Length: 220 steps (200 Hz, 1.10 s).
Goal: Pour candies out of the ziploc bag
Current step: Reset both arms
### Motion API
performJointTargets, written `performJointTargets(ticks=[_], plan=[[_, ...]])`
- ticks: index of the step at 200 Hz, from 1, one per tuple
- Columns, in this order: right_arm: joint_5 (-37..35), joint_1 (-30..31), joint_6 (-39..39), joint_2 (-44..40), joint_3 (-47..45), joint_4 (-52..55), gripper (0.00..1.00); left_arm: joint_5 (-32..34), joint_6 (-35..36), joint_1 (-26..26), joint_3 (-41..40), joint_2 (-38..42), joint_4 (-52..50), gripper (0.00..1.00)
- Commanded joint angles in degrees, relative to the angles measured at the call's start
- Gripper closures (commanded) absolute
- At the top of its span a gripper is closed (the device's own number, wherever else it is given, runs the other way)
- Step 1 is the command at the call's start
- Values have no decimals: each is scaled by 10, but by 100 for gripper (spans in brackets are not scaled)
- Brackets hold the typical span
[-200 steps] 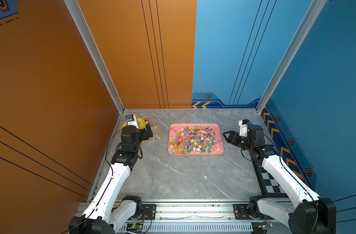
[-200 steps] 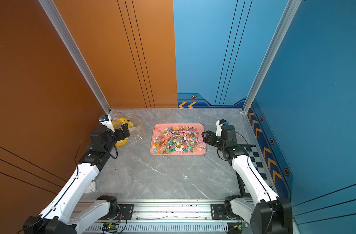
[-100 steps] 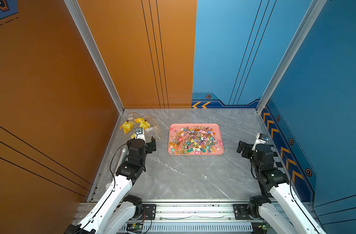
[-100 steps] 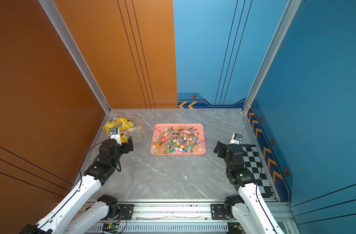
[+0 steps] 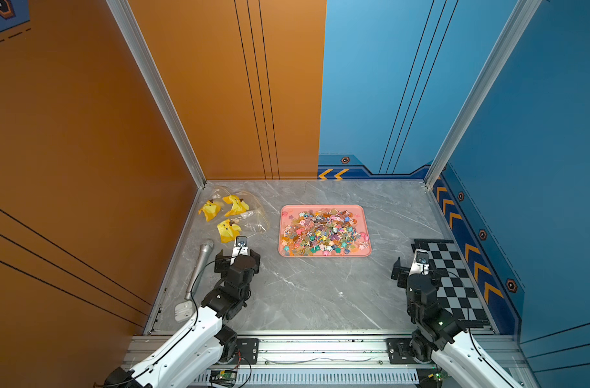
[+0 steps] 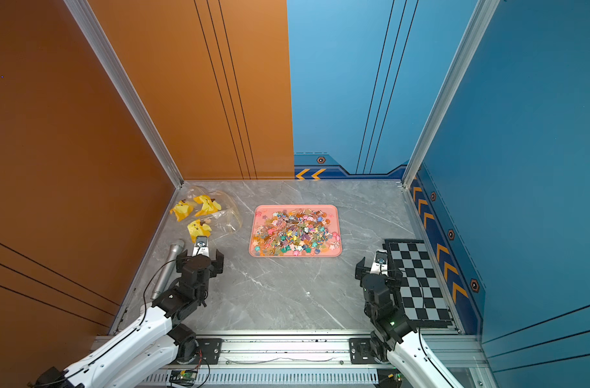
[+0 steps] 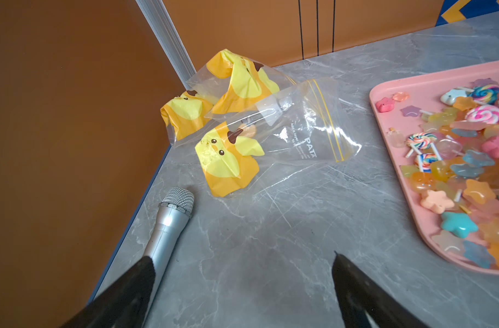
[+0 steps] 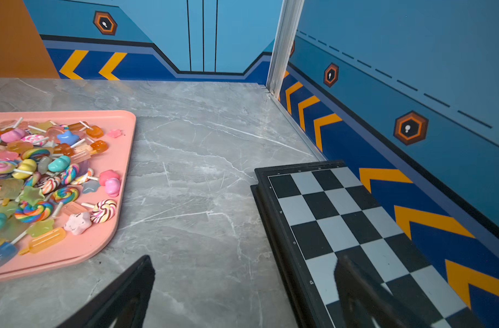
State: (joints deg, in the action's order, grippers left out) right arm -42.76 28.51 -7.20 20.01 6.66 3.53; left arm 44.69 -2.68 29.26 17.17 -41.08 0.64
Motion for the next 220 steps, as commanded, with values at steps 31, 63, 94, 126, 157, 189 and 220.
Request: performJointTargets(ticks=[31, 63, 94, 126, 157, 189, 220], plan=[[-46, 24, 60, -74, -19, -31, 0, 123, 5, 65, -71, 91, 18, 2], [-52, 40, 71, -99, -24, -23, 0, 122, 36, 75, -102, 160, 36, 2], [-78, 73, 88, -148, -33, -9, 0, 113, 49, 76, -116, 204, 36, 2], [-24, 93, 116, -191, -37, 18, 0, 114, 66, 77, -137, 254, 52, 2], [-44, 98, 137, -187, -66, -61, 0, 116, 92, 71, -163, 297, 87, 2], [-29, 67, 124, -190, -71, -71, 0, 102, 102, 59, -173, 317, 97, 2], [-1, 22, 102, -185, -72, -71, 0, 80, 103, 34, -182, 314, 120, 2]])
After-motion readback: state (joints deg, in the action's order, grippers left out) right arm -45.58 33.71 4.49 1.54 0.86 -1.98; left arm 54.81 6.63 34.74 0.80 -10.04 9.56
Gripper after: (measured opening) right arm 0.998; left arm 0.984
